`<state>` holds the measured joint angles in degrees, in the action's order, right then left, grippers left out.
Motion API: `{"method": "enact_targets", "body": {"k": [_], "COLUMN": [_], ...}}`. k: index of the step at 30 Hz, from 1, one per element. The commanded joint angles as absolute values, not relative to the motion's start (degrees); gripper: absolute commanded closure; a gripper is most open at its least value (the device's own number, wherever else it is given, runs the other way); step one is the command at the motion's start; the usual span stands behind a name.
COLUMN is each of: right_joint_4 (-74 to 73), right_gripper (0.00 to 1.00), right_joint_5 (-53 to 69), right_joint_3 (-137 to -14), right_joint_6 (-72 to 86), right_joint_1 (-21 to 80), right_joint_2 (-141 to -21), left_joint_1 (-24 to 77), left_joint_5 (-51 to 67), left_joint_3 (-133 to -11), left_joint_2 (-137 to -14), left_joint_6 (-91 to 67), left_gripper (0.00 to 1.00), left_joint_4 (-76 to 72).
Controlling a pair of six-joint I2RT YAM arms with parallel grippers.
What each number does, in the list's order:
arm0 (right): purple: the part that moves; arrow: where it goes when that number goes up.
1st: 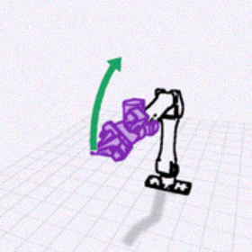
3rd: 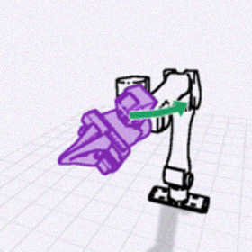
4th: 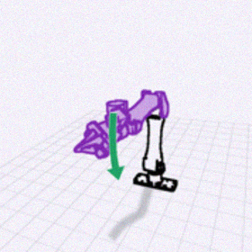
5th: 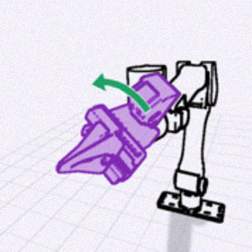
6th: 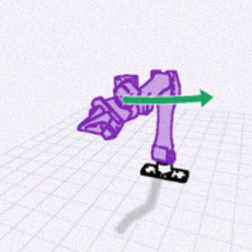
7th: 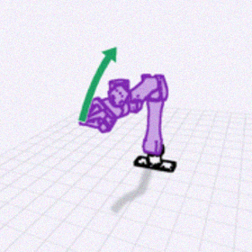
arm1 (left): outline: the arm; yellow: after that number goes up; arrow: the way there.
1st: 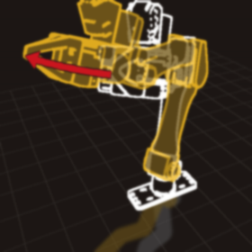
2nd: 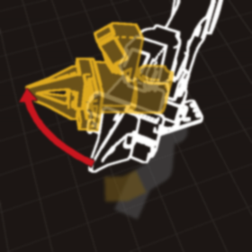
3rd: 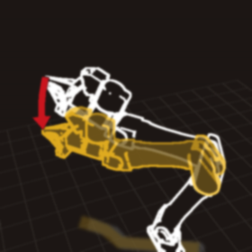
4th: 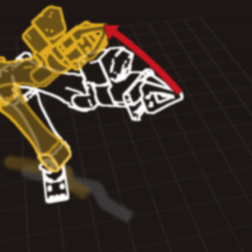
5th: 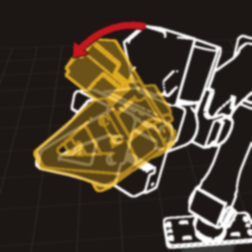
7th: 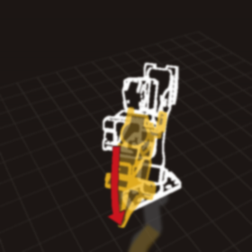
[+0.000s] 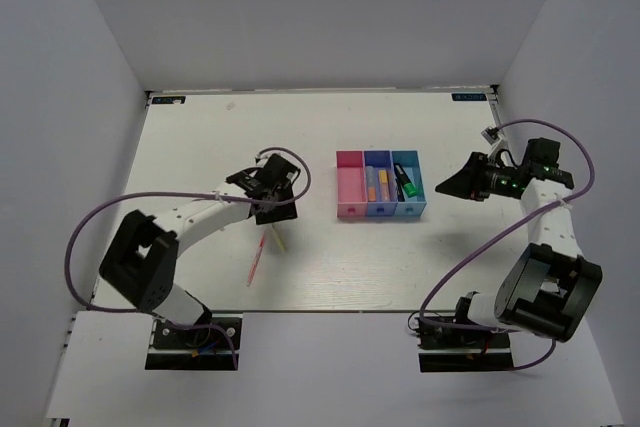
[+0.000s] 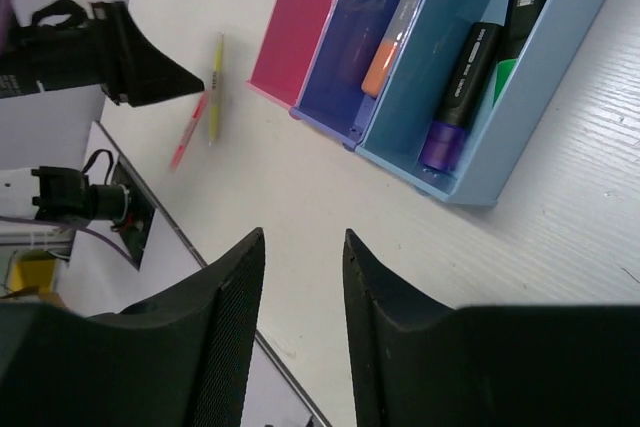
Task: Sort the stationery into containers
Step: Pick up the pen from the center of the board.
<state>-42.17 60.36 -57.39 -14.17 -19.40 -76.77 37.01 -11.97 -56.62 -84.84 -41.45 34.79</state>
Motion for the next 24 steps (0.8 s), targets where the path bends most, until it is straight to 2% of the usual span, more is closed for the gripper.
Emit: {"method": "enact_targets", "body": {"k": [1,9,24], "right_joint_4": [-38.4,-37.6,-40.3], "right_gripper": [0.59,0.60,0.60], "right_joint_5": [58.1,57.4,58.4], "right_joint_3": [-55.8,-55.3,-56.8], "right_joint_6": [-11.8,-11.8,-13.9], "right_joint_1": [-19.7,-19.9,-20.0], "right_joint_2": [-72.1,-72.2,-74.8], "left_joint_1": [37.0,34.7,31.2], "left_joint_5": [-14.1,-17.4,-19.1], "left_joint_3": [-58.4,-65.0,-60.6], "left_joint_2": [-88.4,-95.7,-95.9], "left_joint_6": [-41.9,-42.8,-47.5], "left_gripper": [0.39,0.44,0.46], "left_joint_4": [38.3,41.7,39.6]}}
